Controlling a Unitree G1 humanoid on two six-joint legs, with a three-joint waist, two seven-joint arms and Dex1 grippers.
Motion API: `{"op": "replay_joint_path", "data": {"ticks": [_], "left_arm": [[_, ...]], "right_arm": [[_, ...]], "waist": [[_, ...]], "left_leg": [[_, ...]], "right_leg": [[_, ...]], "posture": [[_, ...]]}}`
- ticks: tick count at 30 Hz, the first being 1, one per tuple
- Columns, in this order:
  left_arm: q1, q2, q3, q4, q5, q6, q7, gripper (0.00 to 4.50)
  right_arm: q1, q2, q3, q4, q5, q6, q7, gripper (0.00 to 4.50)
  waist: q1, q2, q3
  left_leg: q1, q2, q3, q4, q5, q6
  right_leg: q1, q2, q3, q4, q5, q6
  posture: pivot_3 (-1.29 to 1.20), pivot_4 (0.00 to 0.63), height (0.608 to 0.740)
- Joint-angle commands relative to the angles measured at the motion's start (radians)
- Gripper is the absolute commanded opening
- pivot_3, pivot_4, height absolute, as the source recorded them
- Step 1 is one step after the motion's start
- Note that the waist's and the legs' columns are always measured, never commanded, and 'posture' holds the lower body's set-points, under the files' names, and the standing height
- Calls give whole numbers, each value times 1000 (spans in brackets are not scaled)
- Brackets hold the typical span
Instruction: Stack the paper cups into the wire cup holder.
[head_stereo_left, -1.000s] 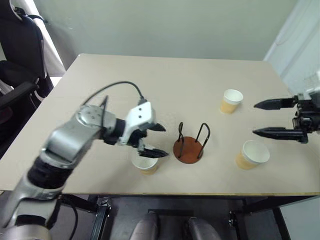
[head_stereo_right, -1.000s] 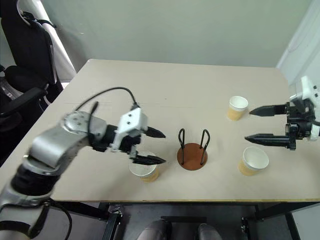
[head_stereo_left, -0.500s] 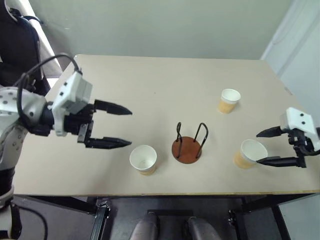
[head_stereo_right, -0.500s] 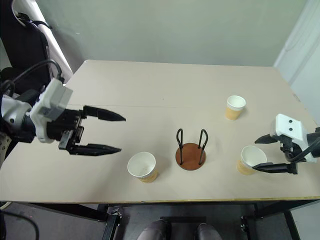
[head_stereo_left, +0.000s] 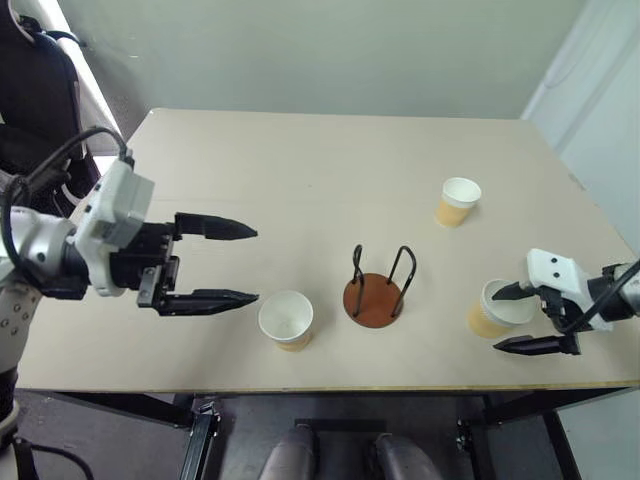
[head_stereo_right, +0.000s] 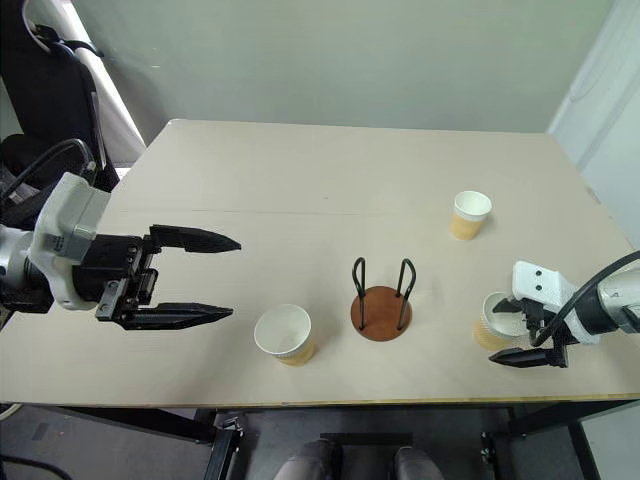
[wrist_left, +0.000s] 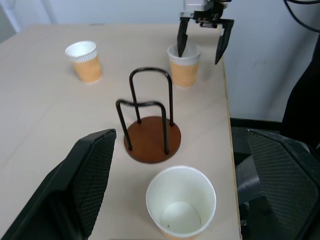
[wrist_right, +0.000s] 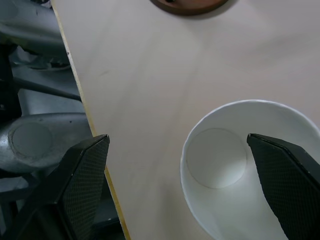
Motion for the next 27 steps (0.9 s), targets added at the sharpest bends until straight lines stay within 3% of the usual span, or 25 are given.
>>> {"op": "replay_joint_path", "data": {"ticks": [1, 2, 5, 14, 15, 22, 24, 27], "left_arm": [[14, -1, 54, -33, -26, -21, 22, 4463], [20, -1, 56, -34, -26, -23, 24, 4463], [29, 3, 59, -37, -29, -26, 29, 4500], [25, 34, 46, -24, -21, -31, 43, 4500], [24, 36, 47, -24, -22, -31, 44, 4500], [28, 43, 56, -18, -14, -41, 52, 4500], [28, 46, 59, -15, -10, -44, 53, 4500], [25, 48, 54, -10, -9, -49, 55, 4500]], "right_arm": [[-16, 3, 6, -21, -12, -1, -3, 4500], [-22, 7, 11, -21, -15, 0, -4, 4500], [-42, 18, 24, -10, -27, -2, 0, 3565], [-84, 21, 42, 17, -44, -18, 17, 182], [-86, 21, 42, 19, -45, -19, 19, 10], [-119, 12, 5, 49, -25, -46, 58, 10], [-190, 22, -59, 52, 64, -33, 101, 10], [-414, 59, -128, 122, 198, 6, 133, 10]], "waist": [[1, 0, 0], [1, 0, 0], [0, 0, 0], [0, 0, 0], [0, 0, 0], [0, 0, 0], [-1, 1, 0], [-4, 2, 1]], "left_leg": [[0, 0, 0, 0, 0, 0], [0, 0, 0, 0, 0, 0], [0, 0, 0, 0, 0, 0], [0, 0, 0, 0, 0, -1], [0, 0, 0, 0, 0, -1], [0, 0, 0, 0, -1, -2], [0, 0, 0, 0, -1, -2], [0, 0, 1, 0, 0, -2]], "right_leg": [[0, 0, 0, 0, 0, 0], [0, 0, 0, 0, 0, 0], [0, 0, 0, 0, 1, -1], [0, 0, 0, 0, 1, -2], [0, 0, 0, 0, 1, -2], [0, 0, 0, 0, 0, -3], [-1, 0, 0, 0, 0, -3], [-2, 0, 1, 2, 0, -4]], "posture": [[0, 150, 740], [0, 150, 740], [0, 150, 740], [0, 150, 740], [0, 150, 740], [0, 150, 740], [0, 150, 740], [0, 150, 740]]}}
